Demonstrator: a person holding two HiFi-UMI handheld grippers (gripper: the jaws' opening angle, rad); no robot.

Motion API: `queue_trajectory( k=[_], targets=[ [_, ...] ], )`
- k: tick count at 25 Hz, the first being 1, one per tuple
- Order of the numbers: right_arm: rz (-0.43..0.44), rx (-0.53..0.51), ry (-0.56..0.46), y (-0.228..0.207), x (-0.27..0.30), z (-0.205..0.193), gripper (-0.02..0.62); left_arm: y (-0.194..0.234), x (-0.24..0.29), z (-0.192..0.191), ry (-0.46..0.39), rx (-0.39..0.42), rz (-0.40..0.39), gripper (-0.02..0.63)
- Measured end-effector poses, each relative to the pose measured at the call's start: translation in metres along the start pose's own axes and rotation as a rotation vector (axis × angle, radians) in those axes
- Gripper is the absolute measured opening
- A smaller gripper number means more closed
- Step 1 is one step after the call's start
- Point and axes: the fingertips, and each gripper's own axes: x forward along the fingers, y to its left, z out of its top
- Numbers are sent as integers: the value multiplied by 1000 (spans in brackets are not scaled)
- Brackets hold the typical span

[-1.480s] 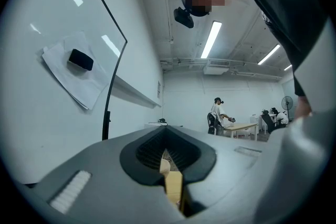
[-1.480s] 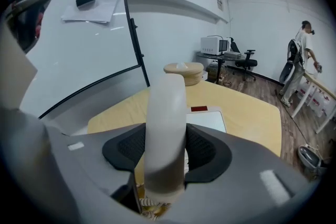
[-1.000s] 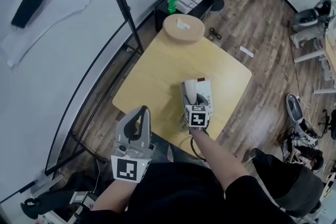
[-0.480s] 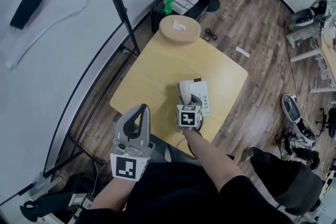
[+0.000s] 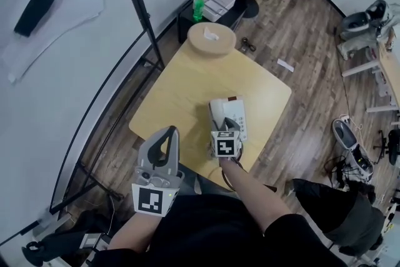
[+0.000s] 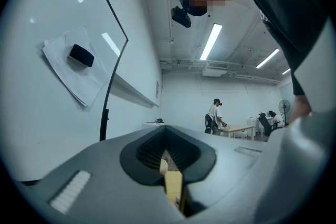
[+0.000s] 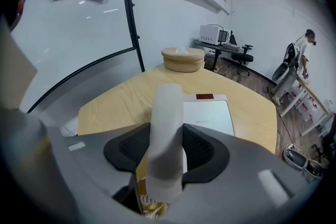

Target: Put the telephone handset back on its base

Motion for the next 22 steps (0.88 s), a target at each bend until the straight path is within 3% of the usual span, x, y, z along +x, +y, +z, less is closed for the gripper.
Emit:
queue_trajectory(
  k=[8,13,17,22],
  targets=[
    [32,-29,18,5,-7,-3,199,-8,4,2,1,-12,-14,-2],
    [27,-12,87,2,-11,-36,198,-9,4,1,-1,-14,-13,-2],
    [21,-16,43,-1,-13,-41,198,-11,3,1,1,-11,-13,-2],
    [19,3,-1,1,-3,-15,198,-15,0,2,5,-4,-14,-2]
  ],
)
